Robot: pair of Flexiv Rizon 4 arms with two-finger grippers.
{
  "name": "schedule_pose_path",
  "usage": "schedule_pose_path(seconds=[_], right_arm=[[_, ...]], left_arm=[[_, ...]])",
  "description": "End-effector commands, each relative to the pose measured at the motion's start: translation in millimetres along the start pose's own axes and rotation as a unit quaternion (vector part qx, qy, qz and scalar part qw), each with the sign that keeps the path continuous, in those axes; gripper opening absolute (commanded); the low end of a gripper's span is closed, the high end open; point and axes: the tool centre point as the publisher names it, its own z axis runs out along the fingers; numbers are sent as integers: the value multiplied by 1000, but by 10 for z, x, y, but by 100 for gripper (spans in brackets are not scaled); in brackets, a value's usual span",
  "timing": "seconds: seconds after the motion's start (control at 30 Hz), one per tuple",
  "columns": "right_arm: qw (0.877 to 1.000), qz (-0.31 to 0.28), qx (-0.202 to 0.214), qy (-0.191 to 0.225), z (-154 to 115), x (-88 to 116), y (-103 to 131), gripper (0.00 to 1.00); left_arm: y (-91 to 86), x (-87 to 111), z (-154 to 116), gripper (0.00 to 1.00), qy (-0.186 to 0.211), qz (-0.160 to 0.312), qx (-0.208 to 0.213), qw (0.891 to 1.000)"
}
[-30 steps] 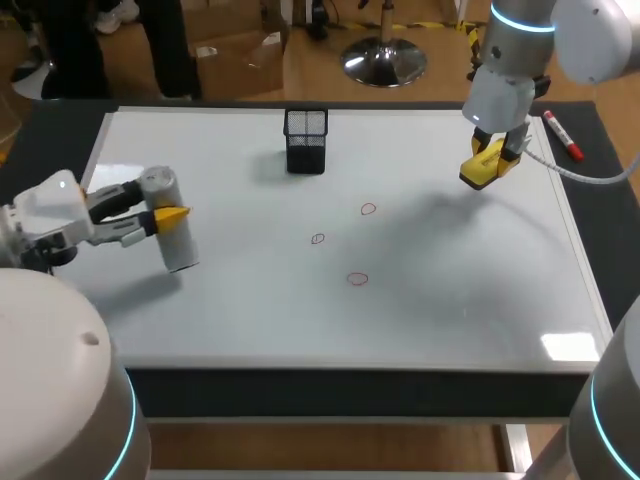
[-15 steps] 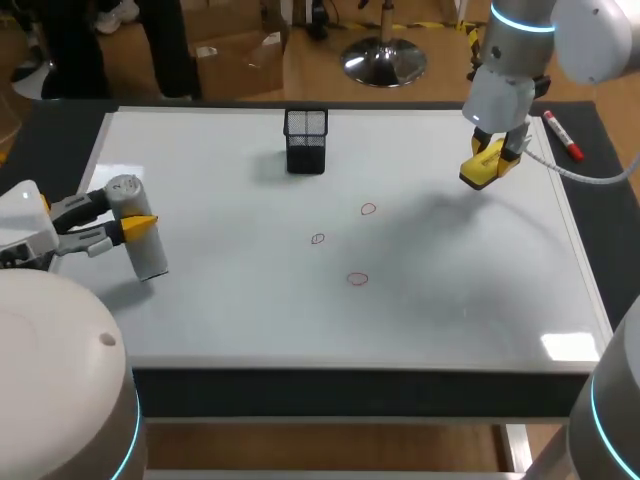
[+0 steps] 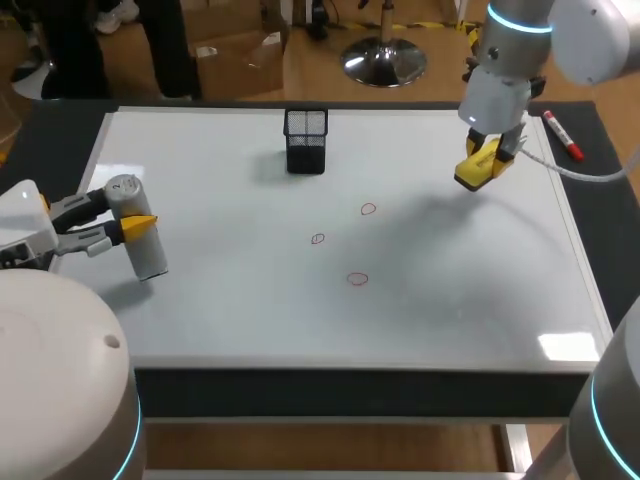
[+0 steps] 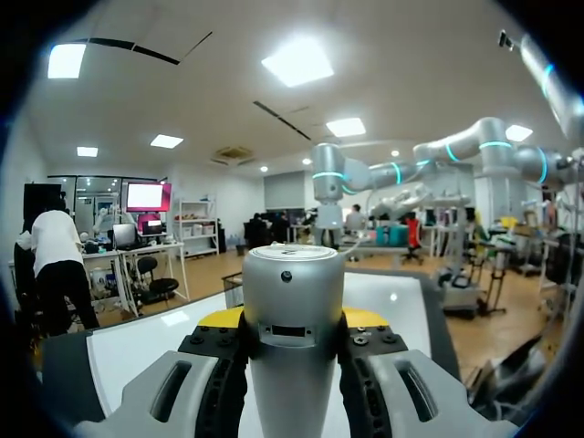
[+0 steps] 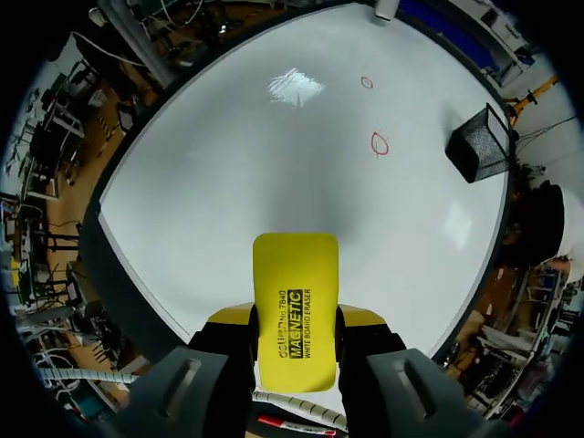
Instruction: Pick up the inspection probe, press it on each red-marked spot on the whiteboard one by one, put down the probe, pick up the eraser, and wipe off all the red marks.
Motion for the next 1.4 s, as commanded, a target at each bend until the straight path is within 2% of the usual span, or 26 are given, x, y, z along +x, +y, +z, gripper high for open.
schedule_pose_path(seconds=[0.03, 0.47, 0.73, 0.87, 1.23, 1.4], right_arm=[[1000, -4, 17, 7, 30, -116, 301, 0], [995, -97, 26, -17, -40, -484, 1414, 0], [980, -188, 61, 7, -38, -772, 2060, 0], [972, -231, 50, 7, 44, -912, 2335, 0], [945, -325, 34, -2, 241, -1185, 2791, 0], [938, -344, 31, 6, 335, -1237, 2915, 0]], left_arm=[[-11, 5, -3, 0, 0, 0, 0, 1000], [-11, 5, -3, 0, 0, 0, 0, 1000], [-11, 5, -3, 0, 0, 0, 0, 1000], [-11, 5, -3, 0, 0, 0, 0, 1000], [-11, 5, -3, 0, 0, 0, 0, 1000], [-11, 5, -3, 0, 0, 0, 0, 1000]])
